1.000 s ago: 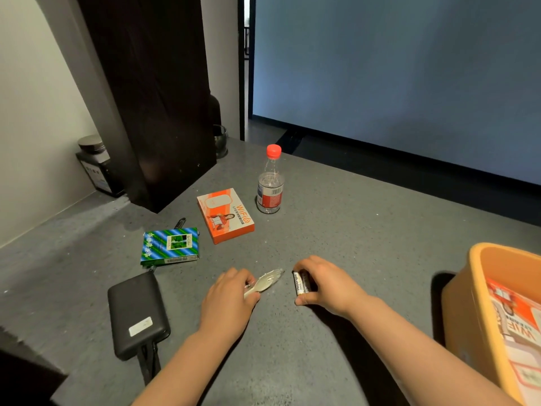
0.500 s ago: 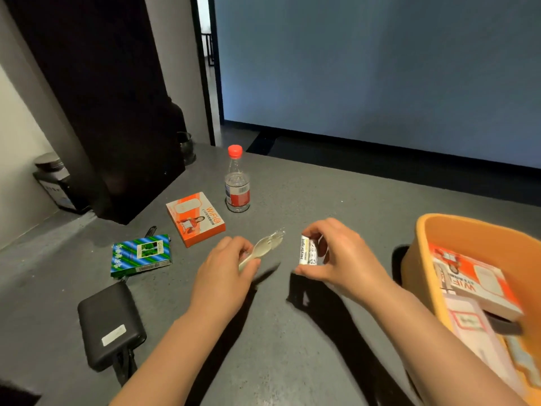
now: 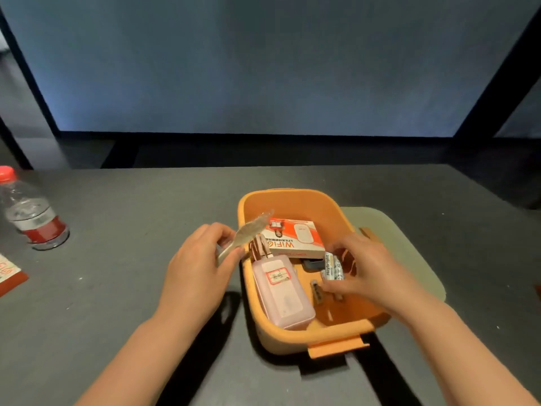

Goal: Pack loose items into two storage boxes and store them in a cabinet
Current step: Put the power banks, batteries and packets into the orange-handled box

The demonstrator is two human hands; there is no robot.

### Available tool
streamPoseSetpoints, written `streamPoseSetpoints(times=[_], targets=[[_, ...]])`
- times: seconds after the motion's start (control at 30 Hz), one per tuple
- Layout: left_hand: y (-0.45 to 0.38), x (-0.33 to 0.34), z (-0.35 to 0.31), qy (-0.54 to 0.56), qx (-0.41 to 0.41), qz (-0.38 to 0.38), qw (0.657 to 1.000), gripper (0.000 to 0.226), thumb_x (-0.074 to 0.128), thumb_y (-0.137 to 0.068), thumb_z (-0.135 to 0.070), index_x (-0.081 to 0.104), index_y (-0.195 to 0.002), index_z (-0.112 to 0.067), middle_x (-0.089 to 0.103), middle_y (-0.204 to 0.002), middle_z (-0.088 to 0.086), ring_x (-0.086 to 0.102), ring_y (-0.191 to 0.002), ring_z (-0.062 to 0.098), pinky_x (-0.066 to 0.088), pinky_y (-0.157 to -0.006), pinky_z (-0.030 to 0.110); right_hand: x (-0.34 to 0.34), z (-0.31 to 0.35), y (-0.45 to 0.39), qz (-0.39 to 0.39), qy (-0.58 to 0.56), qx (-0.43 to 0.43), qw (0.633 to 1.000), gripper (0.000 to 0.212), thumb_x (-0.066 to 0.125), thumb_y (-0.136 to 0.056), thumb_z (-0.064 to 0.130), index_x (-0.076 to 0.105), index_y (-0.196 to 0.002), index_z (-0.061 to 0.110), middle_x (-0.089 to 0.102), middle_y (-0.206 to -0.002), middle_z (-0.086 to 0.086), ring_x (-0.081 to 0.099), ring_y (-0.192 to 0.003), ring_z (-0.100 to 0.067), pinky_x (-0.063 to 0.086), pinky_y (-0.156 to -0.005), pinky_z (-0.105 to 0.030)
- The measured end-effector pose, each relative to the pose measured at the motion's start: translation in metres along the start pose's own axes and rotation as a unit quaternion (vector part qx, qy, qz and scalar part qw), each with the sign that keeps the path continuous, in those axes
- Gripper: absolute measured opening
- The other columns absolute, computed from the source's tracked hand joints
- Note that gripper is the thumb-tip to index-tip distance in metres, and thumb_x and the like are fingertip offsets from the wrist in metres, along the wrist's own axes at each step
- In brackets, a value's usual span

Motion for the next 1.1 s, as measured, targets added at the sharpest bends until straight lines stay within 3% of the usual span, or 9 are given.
streamPoseSetpoints(times=[0.13, 0.23, 0.37, 0.47, 0.63, 0.77, 0.87, 0.97, 1.1], targets=[[-0.009, 0.023, -0.023, 0.014, 0.015, 0.011, 1.0, 0.01, 0.064, -0.086, -0.028, 0.056, -0.091, -0.026, 0.055, -0.087, -0.013, 0.052, -0.081, 0.01, 0.043, -0.066, 0.031, 0.008, -0.013, -0.017, 0.077, 0.073, -0.017, 0.994, 0.058, 0.08, -0.068, 0.044, 0.052, -0.117, 0.032, 0.055, -0.112, 0.012, 0.055, -0.094, -0.008, 0.05, -0.08, -0.027], [-0.013, 0.033, -0.029, 0.012, 0.019, 0.019, 1.0, 0.011, 0.064, -0.086, -0.029, 0.055, -0.09, -0.028, 0.054, -0.086, -0.014, 0.049, -0.078, 0.007, 0.038, -0.064, 0.027, 0.026, -0.013, -0.039, 0.154, 0.112, -0.035, 0.981, 0.058, 0.082, -0.068, 0.039, 0.053, -0.116, 0.026, 0.055, -0.115, 0.008, 0.056, -0.098, -0.015, 0.051, -0.083, -0.031], [-0.019, 0.045, -0.033, 0.027, 0.005, 0.041, 0.999, 0.01, 0.064, -0.085, -0.031, 0.056, -0.091, -0.029, 0.057, -0.088, -0.015, 0.052, -0.079, 0.004, 0.044, -0.066, 0.028, 0.048, -0.021, -0.058, 0.249, 0.134, -0.007, 0.959, 0.059, 0.086, -0.064, 0.034, 0.056, -0.112, 0.022, 0.061, -0.11, 0.0, 0.06, -0.093, -0.022, 0.055, -0.078, -0.038], [-0.025, 0.053, -0.035, 0.049, -0.009, 0.063, 0.997, 0.012, 0.067, -0.083, -0.033, 0.056, -0.087, -0.031, 0.058, -0.083, -0.014, 0.052, -0.074, 0.004, 0.039, -0.06, 0.025, 0.056, -0.023, -0.061, 0.278, 0.177, 0.0, 0.944, 0.053, 0.086, -0.066, 0.026, 0.057, -0.11, 0.019, 0.064, -0.108, -0.003, 0.062, -0.093, -0.025, 0.054, -0.075, -0.034], [-0.037, 0.07, -0.039, 0.053, -0.013, 0.114, 0.992, 0.018, 0.073, -0.077, -0.034, 0.057, -0.081, -0.027, 0.059, -0.076, -0.01, 0.049, -0.064, 0.005, 0.033, -0.054, 0.025, 0.056, -0.024, -0.061, 0.225, 0.177, -0.018, 0.958, 0.057, 0.081, -0.072, 0.021, 0.054, -0.121, 0.018, 0.063, -0.113, -0.006, 0.062, -0.096, -0.027, 0.046, -0.068, -0.031], [-0.045, 0.08, -0.043, 0.015, -0.009, 0.151, 0.988, 0.02, 0.072, -0.077, -0.037, 0.06, -0.087, -0.025, 0.062, -0.079, -0.009, 0.052, -0.066, 0.007, 0.041, -0.059, 0.03, 0.034, -0.021, -0.046, 0.137, 0.075, -0.022, 0.987, 0.054, 0.077, -0.075, 0.027, 0.054, -0.123, 0.03, 0.06, -0.116, 0.009, 0.059, -0.097, -0.012, 0.053, -0.078, -0.029], [-0.05, 0.089, -0.043, -0.018, -0.007, 0.182, 0.983, 0.025, 0.073, -0.076, -0.041, 0.057, -0.087, -0.025, 0.06, -0.081, -0.008, 0.052, -0.069, 0.01, 0.038, -0.058, 0.03, 0.008, -0.023, -0.023, 0.059, 0.011, -0.01, 0.998, 0.047, 0.073, -0.079, 0.036, 0.053, -0.122, 0.039, 0.057, -0.112, 0.02, 0.055, -0.092, -0.001, 0.049, -0.077, -0.02], [-0.055, 0.106, -0.046, -0.045, -0.003, 0.215, 0.976, 0.029, 0.075, -0.075, -0.041, 0.054, -0.085, -0.025, 0.057, -0.081, -0.007, 0.049, -0.072, 0.011, 0.031, -0.053, 0.026, -0.008, -0.032, 0.0, -0.013, -0.035, 0.021, 0.999, 0.039, 0.072, -0.079, 0.039, 0.057, -0.115, 0.041, 0.056, -0.1, 0.027, 0.055, -0.087, 0.003, 0.05, -0.076, -0.019], [-0.075, 0.124, -0.047, -0.052, -0.021, 0.221, 0.974, 0.031, 0.075, -0.073, -0.042, 0.056, -0.089, -0.024, 0.058, -0.082, -0.008, 0.053, -0.076, 0.014, 0.032, -0.053, 0.027, -0.014, -0.037, 0.017, -0.041, -0.053, 0.043, 0.997, 0.034, 0.072, -0.08, 0.036, 0.06, -0.111, 0.041, 0.056, -0.093, 0.027, 0.057, -0.082, 0.004, 0.051, -0.075, -0.02]])
Point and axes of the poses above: each hand's wrist, its own y-axis away from the middle knuckle, its own x-axis out of the palm, z = x × y, the point moved 2 cm from there along -y, towards the middle knuckle
